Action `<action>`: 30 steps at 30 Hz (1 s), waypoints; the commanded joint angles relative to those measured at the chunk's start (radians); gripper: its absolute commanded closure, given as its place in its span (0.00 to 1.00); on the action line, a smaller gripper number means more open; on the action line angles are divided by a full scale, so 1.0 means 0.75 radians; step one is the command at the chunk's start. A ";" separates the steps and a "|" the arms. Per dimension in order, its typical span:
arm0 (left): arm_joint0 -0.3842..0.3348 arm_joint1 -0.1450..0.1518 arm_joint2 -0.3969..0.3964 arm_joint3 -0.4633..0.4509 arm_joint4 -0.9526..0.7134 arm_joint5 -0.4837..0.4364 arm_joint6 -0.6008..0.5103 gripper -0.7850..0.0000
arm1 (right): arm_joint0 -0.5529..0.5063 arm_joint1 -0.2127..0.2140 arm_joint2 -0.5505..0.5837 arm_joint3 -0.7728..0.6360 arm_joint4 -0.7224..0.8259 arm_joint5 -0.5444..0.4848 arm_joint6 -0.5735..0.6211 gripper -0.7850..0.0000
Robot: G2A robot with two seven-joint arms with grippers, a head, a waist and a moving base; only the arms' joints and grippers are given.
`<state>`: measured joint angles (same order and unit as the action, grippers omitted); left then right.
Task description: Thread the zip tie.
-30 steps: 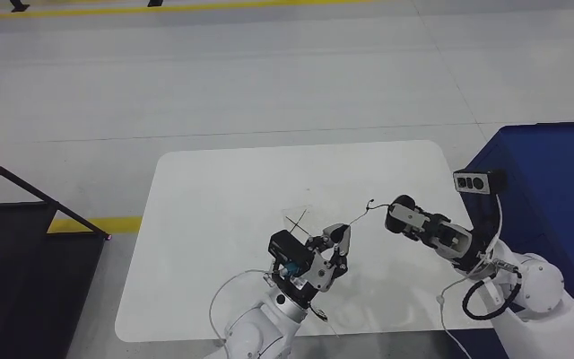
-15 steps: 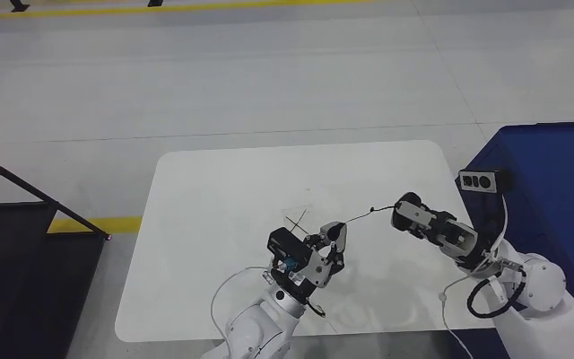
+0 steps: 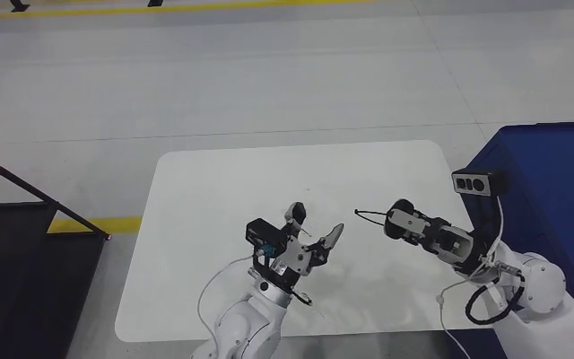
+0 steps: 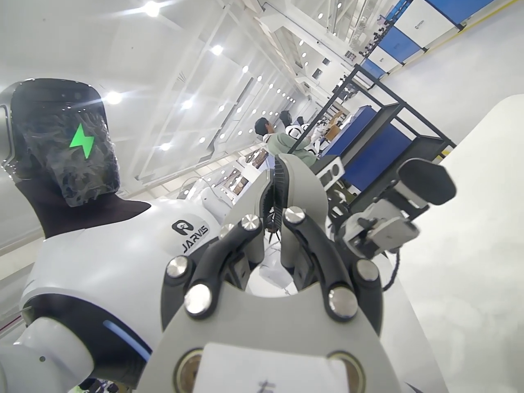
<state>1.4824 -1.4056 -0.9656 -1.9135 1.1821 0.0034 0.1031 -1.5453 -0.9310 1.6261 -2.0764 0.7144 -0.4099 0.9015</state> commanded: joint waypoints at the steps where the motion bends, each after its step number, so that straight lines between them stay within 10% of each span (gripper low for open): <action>1: 0.008 -0.002 -0.074 -0.002 -0.118 0.094 -0.025 0.00 | 0.005 -0.001 -0.006 -0.032 0.041 0.027 0.018 1.00; 9: 0.034 0.002 -0.250 -0.082 -0.123 0.378 -0.142 0.00 | 0.045 -0.006 -0.027 -0.175 0.118 0.103 0.065 1.00; 20: 0.048 0.003 -0.285 -0.092 -0.120 0.398 -0.162 0.00 | 0.108 -0.008 -0.050 -0.216 0.023 0.117 0.087 1.00; 30: 0.048 0.003 -0.285 -0.092 -0.120 0.398 -0.162 0.00 | 0.470 -0.037 -0.268 0.403 -0.428 0.276 -0.207 1.00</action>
<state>1.5181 -1.4034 -1.1791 -1.9828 1.0922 0.3016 -0.0183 -1.2554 -0.9533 1.4839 -1.8655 0.4190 -0.2399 0.7542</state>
